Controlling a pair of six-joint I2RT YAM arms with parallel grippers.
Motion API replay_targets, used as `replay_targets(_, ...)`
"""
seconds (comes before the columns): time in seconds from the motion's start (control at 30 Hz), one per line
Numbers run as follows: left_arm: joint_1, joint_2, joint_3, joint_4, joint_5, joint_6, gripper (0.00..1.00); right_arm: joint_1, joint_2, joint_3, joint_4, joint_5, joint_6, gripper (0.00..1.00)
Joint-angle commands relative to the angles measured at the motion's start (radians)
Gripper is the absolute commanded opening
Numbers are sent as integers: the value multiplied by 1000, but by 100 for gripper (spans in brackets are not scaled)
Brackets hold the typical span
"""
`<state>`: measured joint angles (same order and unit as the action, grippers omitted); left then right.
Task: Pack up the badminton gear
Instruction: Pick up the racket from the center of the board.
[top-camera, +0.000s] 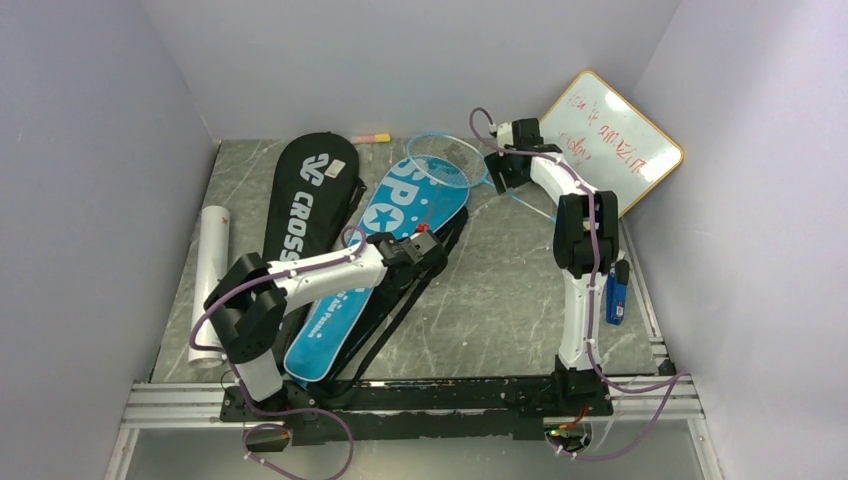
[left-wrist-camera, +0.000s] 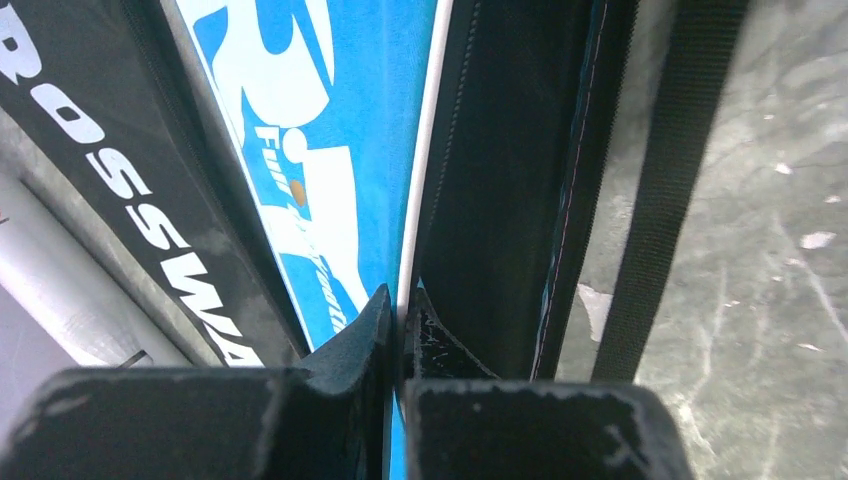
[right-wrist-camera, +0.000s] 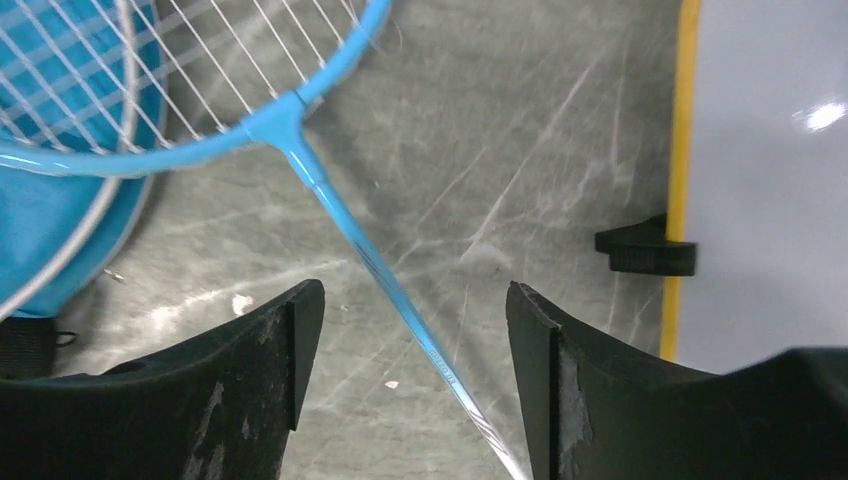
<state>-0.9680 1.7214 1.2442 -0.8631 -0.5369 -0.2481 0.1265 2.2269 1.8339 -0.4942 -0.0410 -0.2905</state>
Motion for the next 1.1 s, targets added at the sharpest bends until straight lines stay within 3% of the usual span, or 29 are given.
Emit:
replay_targets(0.0,1,0,84,-28,60,-26,5,-17,43,56,-71,-37,-50,70)
replay_targets(0.2,10,2,97,-12,132,-40,5,-18,91,83,-80,-49,-37,66)
replay_targets(0.27,23,-5,84,10,182,-45,5,-18,95,79,-76,-67,-30,60)
replay_targets(0.37,56,-30,40,65,282,-57,5,-17,86,79,-85,-115,-13,43)
replay_targets(0.43,89,-51,10,106,351,-69,5,-16,59,60,-79,-165,8,27)
replay_targets(0.5,113,-76,-8,140,414,-78,5,-15,5,11,-46,-242,40,6)
replay_targets(0.53,124,-88,-15,153,441,-81,5,-15,-36,-27,-15,-277,61,0)
replay_targets(0.77,212,-157,-65,256,624,-108,5,37,-315,-253,139,-336,220,0)
replay_targets(0.9,250,-155,-83,356,758,-153,5,93,-423,-304,108,-260,311,0)
replay_targets(1.07,282,-86,-52,473,827,-218,5,146,-545,-351,61,-81,481,0)
